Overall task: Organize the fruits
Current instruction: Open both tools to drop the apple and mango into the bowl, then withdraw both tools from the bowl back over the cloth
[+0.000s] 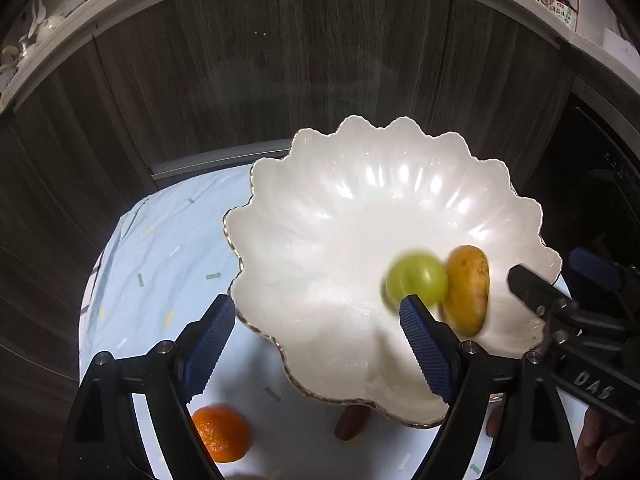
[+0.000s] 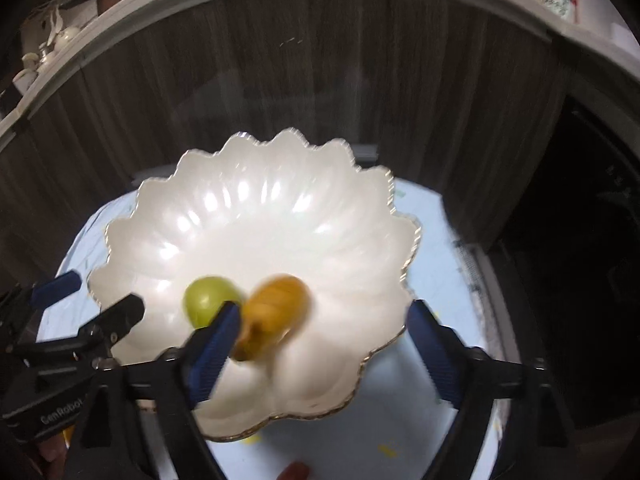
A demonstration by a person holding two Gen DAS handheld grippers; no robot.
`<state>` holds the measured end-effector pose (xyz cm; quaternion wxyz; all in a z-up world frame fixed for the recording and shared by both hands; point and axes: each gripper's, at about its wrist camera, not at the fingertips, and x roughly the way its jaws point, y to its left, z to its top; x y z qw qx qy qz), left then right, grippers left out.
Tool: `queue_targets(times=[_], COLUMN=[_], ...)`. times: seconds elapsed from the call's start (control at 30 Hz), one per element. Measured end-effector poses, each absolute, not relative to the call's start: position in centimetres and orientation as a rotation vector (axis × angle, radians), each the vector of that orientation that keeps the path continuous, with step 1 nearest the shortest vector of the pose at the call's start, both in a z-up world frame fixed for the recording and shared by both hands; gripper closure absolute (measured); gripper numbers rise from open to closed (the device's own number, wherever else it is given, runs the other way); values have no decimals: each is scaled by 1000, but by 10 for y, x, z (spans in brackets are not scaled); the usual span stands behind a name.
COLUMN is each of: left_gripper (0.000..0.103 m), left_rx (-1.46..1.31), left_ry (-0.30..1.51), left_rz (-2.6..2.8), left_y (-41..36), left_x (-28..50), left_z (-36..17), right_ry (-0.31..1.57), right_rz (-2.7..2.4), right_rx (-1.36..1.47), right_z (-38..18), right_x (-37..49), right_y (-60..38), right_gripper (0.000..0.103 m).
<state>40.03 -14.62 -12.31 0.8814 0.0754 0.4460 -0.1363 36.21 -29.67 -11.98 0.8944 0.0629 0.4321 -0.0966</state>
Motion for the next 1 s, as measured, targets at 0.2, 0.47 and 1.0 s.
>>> queue_targets(times=[0.2,0.47,1.0], left_gripper=[9,8,8], left_rx=[146,141,125], left_ry=[906,867,804], left_rz=[-262,-251,-229], left_y=[-142,-131,-98], left_x=[392,375,324], left_z=[-114,-90,-50], right_ry=[883,856,802], right_rz=[-216,-220,-201], right_rx=[132,126,112], right_z=[-112,-92,-54], right_x=[355,339,294], right_y=[-300,-292,-270], right_gripper=[14,13,13])
